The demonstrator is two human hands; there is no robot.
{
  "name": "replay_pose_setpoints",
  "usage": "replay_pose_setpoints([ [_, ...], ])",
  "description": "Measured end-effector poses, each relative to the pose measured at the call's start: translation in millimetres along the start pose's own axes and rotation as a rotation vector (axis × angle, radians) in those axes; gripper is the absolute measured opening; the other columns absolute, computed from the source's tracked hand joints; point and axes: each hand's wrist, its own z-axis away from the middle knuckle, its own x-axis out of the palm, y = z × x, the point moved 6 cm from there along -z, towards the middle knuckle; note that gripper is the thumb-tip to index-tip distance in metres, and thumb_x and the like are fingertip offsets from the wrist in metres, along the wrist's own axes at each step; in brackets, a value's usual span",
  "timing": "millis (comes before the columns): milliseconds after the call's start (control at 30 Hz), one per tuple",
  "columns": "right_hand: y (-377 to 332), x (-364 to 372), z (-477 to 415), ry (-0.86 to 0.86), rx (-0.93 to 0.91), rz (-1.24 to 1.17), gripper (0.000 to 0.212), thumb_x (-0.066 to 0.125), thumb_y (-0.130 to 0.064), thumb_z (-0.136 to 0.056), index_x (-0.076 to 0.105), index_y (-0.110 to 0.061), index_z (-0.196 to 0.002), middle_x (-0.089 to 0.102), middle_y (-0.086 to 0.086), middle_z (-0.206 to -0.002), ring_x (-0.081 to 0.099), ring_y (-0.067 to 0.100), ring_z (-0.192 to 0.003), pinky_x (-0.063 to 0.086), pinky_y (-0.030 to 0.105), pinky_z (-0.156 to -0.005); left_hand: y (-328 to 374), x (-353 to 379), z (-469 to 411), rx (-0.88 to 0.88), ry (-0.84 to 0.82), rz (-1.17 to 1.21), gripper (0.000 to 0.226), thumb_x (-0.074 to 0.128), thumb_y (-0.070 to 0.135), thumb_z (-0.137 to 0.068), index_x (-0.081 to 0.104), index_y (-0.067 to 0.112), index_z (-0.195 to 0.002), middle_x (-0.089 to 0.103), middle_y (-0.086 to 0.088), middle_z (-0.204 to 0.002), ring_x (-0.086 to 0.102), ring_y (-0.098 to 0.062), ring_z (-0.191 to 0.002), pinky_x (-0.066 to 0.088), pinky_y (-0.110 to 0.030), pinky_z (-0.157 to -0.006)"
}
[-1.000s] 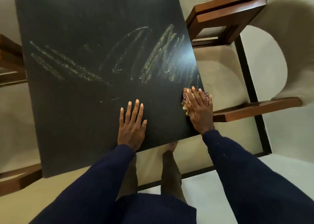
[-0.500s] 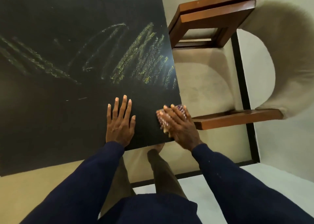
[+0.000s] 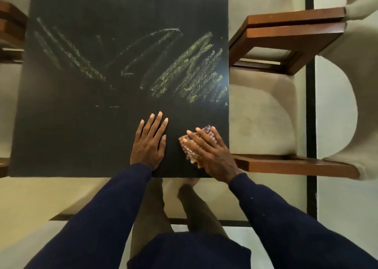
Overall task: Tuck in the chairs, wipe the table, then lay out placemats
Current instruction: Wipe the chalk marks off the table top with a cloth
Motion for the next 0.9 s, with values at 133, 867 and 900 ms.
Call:
replay_pose_setpoints([
  [133,44,-16,5,0.078,0.093,0.041,0.075,0.056,-0.036,-0.100,0.029,-0.022,-0.169,0.019,0.005,-0.178,0.013,0.030,-0.165,0.015,0.066,-0.129,-3,0,1,-0.036,0.018,-0.009,0.057,0.037,0.027,-0.111,0.031,0.018,-0.167,0.020,-0.006,-0.177,0.017,-0.023,-0.164,0.018,-0.053,-0.132],
  [867,83,-34,-67,0.186,0.396,0.047,0.061,0.043,-0.033,-0.110,0.030,-0.023,-0.169,0.026,0.005,-0.176,0.019,0.030,-0.164,0.016,0.064,-0.129,-10,-2,4,-0.141,0.101,0.007,0.057,0.040,0.027,-0.111,0.032,0.015,-0.166,0.021,-0.009,-0.176,0.016,-0.025,-0.164,0.017,-0.054,-0.132],
  [900,80,-35,-83,0.200,0.440,0.046,0.059,0.039,-0.034,-0.111,0.030,-0.024,-0.169,0.027,0.005,-0.176,0.020,0.030,-0.164,0.015,0.064,-0.129,-10,-3,5,-0.142,0.103,0.005,0.057,0.040,0.027,-0.111,0.032,0.015,-0.166,0.021,-0.008,-0.176,0.016,-0.025,-0.164,0.018,-0.054,-0.132],
])
